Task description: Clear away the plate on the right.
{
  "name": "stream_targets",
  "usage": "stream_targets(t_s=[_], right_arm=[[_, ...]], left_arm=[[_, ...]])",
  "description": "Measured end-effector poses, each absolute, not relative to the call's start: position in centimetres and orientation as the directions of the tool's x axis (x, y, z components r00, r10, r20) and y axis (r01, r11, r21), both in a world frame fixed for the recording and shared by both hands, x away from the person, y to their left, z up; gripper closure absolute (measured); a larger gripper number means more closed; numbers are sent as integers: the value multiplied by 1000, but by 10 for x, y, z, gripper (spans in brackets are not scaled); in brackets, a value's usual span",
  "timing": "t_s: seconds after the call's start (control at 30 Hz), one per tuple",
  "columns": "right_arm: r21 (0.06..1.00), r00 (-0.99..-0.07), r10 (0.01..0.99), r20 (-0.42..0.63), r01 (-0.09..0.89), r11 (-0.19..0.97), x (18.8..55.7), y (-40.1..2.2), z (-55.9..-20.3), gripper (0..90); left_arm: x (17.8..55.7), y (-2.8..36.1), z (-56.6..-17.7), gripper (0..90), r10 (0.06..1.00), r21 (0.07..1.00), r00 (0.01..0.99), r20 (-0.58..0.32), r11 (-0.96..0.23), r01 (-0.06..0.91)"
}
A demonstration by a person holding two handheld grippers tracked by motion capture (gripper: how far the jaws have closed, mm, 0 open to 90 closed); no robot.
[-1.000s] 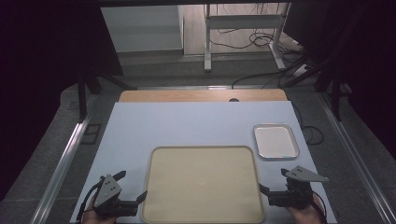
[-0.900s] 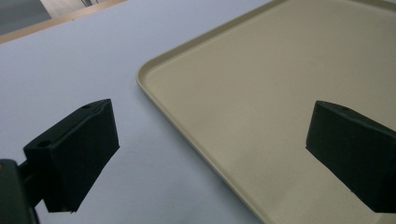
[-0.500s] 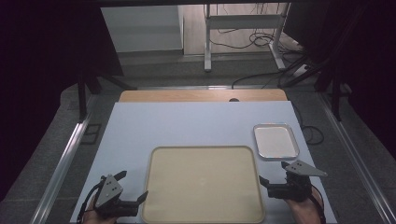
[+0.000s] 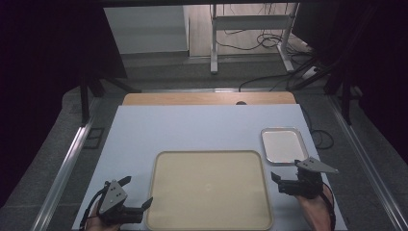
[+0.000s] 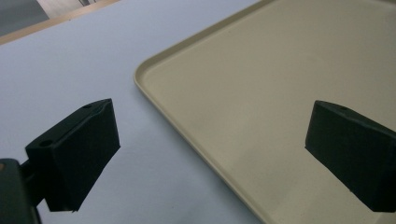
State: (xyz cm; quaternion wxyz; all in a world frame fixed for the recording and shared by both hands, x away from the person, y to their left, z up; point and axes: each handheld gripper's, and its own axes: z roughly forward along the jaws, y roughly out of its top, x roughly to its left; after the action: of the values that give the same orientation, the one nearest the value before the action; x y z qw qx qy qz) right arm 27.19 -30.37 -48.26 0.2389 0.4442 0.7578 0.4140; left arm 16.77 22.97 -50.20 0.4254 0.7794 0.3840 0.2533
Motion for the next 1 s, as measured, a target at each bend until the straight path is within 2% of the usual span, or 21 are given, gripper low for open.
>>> stream_targets(t_s=[1.0], right_arm=[[819,-381,924,-14,526,229,321,-331,-490,16]], left_arm=[[169,233,-502,24,820,863,571,37,-314,396]])
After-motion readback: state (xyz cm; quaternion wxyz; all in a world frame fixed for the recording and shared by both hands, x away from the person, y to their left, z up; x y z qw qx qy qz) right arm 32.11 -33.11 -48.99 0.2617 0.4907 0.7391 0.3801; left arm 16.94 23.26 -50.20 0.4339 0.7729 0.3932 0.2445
